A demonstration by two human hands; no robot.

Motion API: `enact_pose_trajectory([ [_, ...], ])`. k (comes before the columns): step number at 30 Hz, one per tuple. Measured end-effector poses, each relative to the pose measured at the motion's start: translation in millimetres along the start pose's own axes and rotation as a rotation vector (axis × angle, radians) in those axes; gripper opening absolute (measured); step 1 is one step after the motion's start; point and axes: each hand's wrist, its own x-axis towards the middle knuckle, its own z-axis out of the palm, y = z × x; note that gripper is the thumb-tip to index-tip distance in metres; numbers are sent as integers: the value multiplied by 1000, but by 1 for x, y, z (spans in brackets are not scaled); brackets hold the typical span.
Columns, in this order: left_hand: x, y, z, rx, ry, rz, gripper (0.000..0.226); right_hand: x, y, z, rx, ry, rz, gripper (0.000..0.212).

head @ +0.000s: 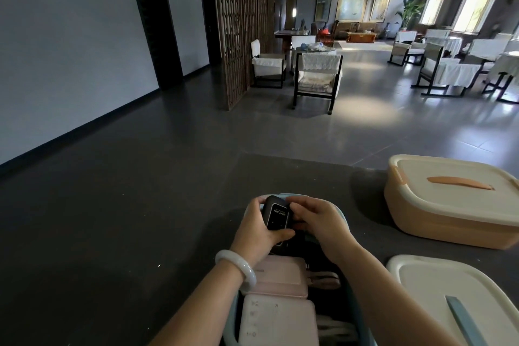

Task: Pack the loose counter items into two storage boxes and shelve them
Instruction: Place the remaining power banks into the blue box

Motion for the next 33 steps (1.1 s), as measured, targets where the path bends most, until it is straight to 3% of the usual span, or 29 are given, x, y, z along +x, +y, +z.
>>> enact_pose_trajectory([
  [4, 1, -1, 4, 24, -37, 35, 74, -1, -7, -6, -9, -43, 42, 17],
  [8, 0, 3, -1, -27, -58, 8, 57, 8, -18, -18, -92, 22, 16, 13],
  [14, 2, -14, -23, 331, 143, 28, 36, 28, -32, -64, -495, 228, -101, 13],
  [19, -3, -23, -17, 203, 21, -73, 50, 30, -22, -69, -846, 181, -153, 10],
  [23, -1, -30, -16, 164, -7, -114, 54, 32, -7, -67, -937, 125, -141, 17],
  [33, 1, -35, -15, 151, 30, -91, 54, 36, 16, -61, -1097, 242, -244, 20],
])
